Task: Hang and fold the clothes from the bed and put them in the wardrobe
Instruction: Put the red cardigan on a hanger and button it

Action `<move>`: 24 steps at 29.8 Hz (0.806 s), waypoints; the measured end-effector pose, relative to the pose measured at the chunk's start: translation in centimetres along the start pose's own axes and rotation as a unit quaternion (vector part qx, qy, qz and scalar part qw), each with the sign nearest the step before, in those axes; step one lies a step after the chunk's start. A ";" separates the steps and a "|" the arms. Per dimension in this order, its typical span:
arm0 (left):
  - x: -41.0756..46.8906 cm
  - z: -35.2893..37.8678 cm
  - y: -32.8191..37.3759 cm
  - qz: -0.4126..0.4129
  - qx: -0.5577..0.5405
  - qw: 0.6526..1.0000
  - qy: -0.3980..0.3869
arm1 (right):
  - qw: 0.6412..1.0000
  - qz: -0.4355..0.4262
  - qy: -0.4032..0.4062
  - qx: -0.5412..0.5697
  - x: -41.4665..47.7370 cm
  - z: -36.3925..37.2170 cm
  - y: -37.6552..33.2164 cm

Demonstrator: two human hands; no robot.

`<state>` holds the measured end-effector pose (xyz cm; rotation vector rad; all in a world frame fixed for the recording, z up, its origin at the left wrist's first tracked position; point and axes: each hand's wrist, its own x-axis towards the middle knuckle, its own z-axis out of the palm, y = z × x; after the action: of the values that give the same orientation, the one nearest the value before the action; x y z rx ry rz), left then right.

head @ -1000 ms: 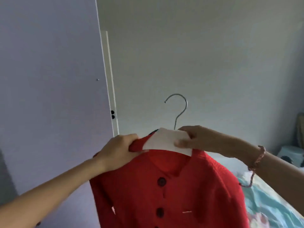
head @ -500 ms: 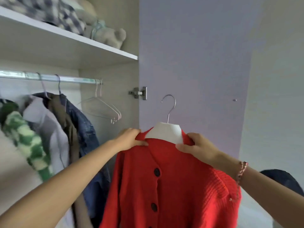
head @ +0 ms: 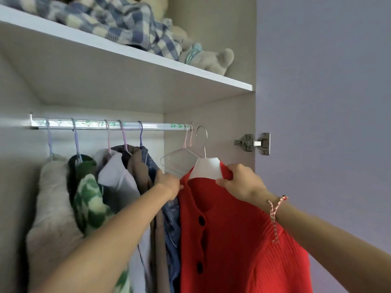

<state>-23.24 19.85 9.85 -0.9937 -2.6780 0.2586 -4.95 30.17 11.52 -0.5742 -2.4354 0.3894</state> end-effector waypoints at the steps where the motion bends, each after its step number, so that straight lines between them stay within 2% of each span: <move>1: 0.2 -0.2 0.1 -0.013 0.025 1.000 0.008 | 1.000 0.007 0.004 -0.003 0.7 0.0 -0.1; 5: 1.4 -0.9 -0.8 -0.018 0.071 0.997 -0.005 | 1.000 0.004 0.015 0.005 5.3 1.8 -1.0; 8: 2.1 -1.7 -1.5 0.006 -0.021 1.000 -0.008 | 0.999 -0.007 0.021 0.030 7.8 2.9 -1.9; 10: 2.8 -2.1 -1.8 0.026 -0.141 0.989 0.017 | 0.999 -0.016 0.026 0.045 8.8 3.6 -2.4; 12: 3.2 -2.4 -2.0 0.001 -0.231 0.971 0.060 | 0.997 -0.037 0.022 0.070 10.1 4.8 -3.0; 14: 3.3 -2.5 -2.1 -0.025 -0.271 0.958 0.095 | 0.996 -0.048 0.018 0.077 10.6 5.9 -3.6; 18: 4.4 -3.3 -4.3 -0.078 -0.200 0.965 0.149 | 0.993 -0.034 0.026 0.107 13.7 8.0 -5.5; 20: 4.7 -4.3 -5.6 -0.094 -0.202 0.960 0.167 | 0.993 -0.028 0.030 0.110 15.0 8.5 -6.6; 24: 6.3 -5.5 -8.2 -0.095 -0.184 0.961 0.185 | 0.992 -0.015 0.023 0.127 17.4 10.9 -9.6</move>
<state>-31.10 18.29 18.42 -0.7733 -2.4868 -0.4387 -27.24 28.80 15.35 -0.4299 -2.3010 0.6548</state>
